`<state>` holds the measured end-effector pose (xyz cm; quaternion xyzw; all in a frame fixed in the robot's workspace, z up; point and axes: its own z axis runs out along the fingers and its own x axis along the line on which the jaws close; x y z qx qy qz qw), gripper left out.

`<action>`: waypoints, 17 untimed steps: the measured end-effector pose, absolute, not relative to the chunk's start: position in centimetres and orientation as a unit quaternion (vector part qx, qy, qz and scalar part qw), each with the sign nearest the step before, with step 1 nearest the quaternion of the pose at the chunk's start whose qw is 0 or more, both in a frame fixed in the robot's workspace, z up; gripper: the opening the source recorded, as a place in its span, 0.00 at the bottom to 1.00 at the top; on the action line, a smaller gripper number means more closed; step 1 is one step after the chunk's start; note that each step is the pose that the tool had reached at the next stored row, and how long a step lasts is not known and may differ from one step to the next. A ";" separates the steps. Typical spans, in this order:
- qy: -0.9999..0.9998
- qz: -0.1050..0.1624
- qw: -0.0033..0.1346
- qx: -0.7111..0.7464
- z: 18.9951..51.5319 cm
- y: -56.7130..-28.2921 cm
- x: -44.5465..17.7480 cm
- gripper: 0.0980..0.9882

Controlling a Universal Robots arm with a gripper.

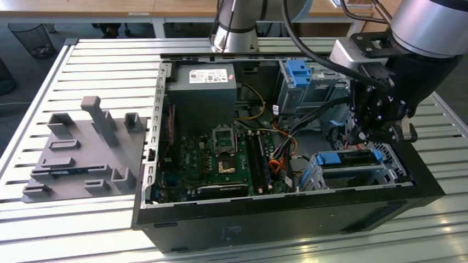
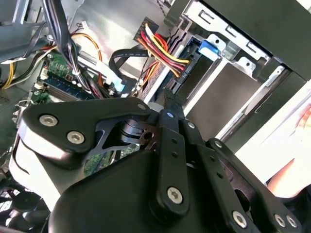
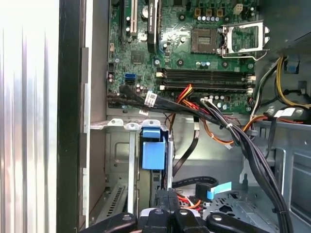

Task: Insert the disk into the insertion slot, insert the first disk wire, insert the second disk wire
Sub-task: 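Insert the second disk wire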

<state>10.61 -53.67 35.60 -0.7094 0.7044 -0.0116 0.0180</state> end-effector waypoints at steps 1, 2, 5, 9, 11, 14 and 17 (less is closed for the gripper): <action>0.704 -0.010 0.017 -0.709 35.7 -53.6 10.6 0.01; 0.705 -0.008 0.015 -0.709 35.7 -53.6 10.6 0.01; 0.705 -0.003 0.009 -0.710 35.8 -53.5 10.5 0.01; 0.705 -0.001 0.008 -0.710 35.8 -53.4 10.1 0.01; 0.705 -0.001 0.008 -0.710 35.8 -53.2 9.9 0.01; 0.705 -0.001 0.008 -0.710 35.8 -52.4 9.8 0.01; 0.705 -0.001 0.008 -0.710 35.8 -51.8 9.8 0.01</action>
